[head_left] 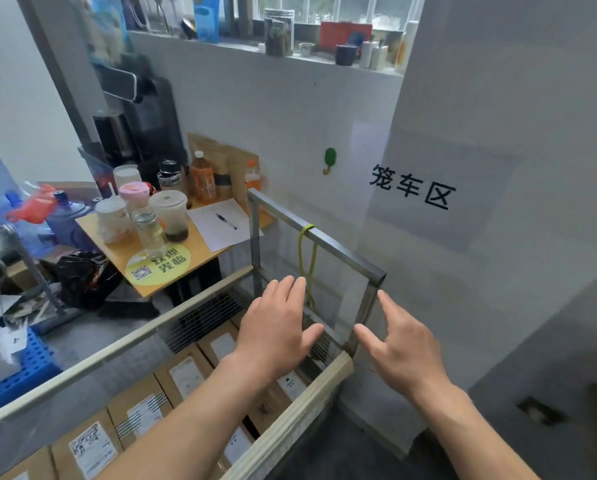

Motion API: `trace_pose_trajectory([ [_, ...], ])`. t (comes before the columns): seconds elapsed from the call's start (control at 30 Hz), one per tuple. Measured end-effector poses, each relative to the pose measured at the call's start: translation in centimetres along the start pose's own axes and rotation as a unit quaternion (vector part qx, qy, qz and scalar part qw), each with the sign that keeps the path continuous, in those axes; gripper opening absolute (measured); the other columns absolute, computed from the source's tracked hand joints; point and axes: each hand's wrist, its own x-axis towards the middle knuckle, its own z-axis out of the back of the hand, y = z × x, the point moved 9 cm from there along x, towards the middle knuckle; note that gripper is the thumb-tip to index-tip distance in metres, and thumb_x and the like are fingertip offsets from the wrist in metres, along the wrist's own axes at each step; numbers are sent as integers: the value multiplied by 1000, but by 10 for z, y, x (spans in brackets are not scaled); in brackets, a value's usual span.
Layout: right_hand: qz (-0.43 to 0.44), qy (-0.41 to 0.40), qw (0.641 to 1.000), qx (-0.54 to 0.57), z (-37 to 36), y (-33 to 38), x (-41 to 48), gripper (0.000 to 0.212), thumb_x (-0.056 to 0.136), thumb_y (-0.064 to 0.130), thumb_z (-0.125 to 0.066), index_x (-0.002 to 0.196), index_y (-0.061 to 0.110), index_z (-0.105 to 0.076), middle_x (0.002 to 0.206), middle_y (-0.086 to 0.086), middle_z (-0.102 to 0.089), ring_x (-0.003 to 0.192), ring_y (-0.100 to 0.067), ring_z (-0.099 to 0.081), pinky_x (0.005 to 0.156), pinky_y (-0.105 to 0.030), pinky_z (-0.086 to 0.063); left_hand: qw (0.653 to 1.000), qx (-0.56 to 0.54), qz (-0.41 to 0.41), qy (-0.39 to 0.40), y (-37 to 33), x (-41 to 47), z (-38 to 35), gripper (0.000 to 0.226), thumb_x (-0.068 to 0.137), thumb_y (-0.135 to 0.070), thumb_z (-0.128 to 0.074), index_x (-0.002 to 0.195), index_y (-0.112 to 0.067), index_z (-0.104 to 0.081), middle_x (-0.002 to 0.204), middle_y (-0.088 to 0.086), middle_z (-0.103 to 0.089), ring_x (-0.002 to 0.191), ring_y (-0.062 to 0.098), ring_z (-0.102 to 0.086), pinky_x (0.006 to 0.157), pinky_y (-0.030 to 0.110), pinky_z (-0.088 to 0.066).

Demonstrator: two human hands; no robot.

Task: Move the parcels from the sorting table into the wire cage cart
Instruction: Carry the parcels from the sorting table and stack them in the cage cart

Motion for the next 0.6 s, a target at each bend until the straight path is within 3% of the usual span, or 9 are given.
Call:
trace_pose_trajectory([
  [0.37, -101, -74, 991, -37, 45, -25, -81, 76, 97, 53, -55, 159, 20, -27, 164, 7, -29, 150, -9, -27, 116, -27, -28, 994, -37, -107, 5, -50, -29, 6, 82, 96, -59, -49, 158, -15, -20, 162, 1, -27, 149, 17, -22, 118, 33, -28],
  [0.6, -167, -103, 979, -62, 51, -30, -154, 75, 95, 54, -59, 157, 19, -35, 162, 6, -36, 149, -12, -31, 115, -33, -33, 983, -66, -166, 30, -72, -72, 5, 79, 96, -58, -51, 156, -13, -24, 160, 2, -29, 148, 18, -24, 116, 34, -30],
])
